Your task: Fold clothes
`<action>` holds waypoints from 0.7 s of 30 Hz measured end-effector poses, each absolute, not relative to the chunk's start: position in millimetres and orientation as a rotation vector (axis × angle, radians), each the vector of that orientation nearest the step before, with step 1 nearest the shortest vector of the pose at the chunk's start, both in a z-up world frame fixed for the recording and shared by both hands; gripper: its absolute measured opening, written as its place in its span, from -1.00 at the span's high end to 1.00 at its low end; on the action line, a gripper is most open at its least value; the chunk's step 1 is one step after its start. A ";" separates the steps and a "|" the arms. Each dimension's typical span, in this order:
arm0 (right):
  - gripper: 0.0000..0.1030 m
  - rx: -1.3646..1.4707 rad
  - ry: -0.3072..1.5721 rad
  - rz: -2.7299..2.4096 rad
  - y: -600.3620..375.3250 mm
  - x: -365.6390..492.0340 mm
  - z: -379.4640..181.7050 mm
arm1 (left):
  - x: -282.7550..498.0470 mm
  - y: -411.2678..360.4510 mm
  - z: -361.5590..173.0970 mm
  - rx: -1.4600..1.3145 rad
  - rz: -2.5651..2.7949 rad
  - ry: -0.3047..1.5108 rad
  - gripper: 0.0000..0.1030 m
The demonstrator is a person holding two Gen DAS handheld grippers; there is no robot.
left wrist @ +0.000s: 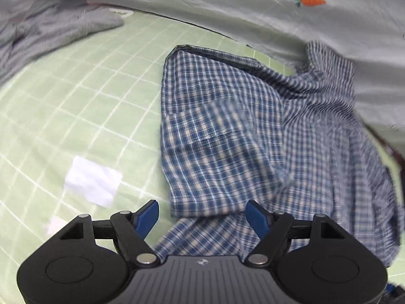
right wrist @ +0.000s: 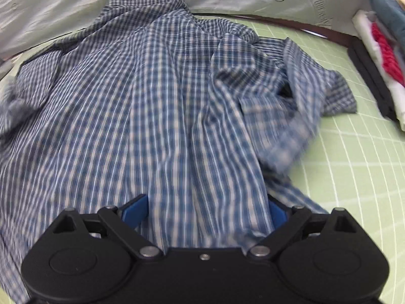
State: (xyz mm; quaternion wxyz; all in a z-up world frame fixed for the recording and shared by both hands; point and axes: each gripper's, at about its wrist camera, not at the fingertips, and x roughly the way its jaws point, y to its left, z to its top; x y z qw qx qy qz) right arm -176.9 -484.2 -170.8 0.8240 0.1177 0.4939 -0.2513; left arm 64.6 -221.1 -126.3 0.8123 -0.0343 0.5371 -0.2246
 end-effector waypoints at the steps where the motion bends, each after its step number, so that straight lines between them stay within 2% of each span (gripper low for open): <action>1: -0.87 0.258 1.053 -0.544 -482.2 -181.3 -170.2 | 64.9 -218.4 -125.8 -0.096 -0.485 1.141 -0.48; 6: -0.92 0.316 1.053 -0.601 -474.4 -199.1 -171.1 | 69.1 -212.9 -127.9 -0.156 -0.508 1.134 -0.46; 8: -0.94 0.333 1.047 -0.625 -470.3 -203.0 -173.0 | 72.3 -211.6 -132.5 -0.169 -0.540 1.133 -0.26; 9: -0.94 0.335 1.043 -0.636 -468.1 -204.2 -173.1 | 74.0 -210.6 -135.3 -0.170 -0.554 1.134 0.15; 10: -0.94 0.337 1.039 -0.650 -465.2 -206.7 -173.8 | 75.9 -209.2 -138.1 -0.162 -0.556 1.141 0.70; 11: -0.94 0.341 1.037 -0.664 -462.8 -207.5 -173.7 | 78.0 -205.7 -138.0 -0.160 -0.558 1.139 0.83; 15: -0.95 0.359 1.041 -0.728 -451.6 -207.6 -172.2 | 90.4 -178.5 -121.0 -0.160 -0.574 1.072 0.88; 21: -0.97 0.447 1.027 -0.808 -432.8 -209.8 -172.7 | 147.9 -88.7 -67.9 -0.193 -0.430 0.880 0.89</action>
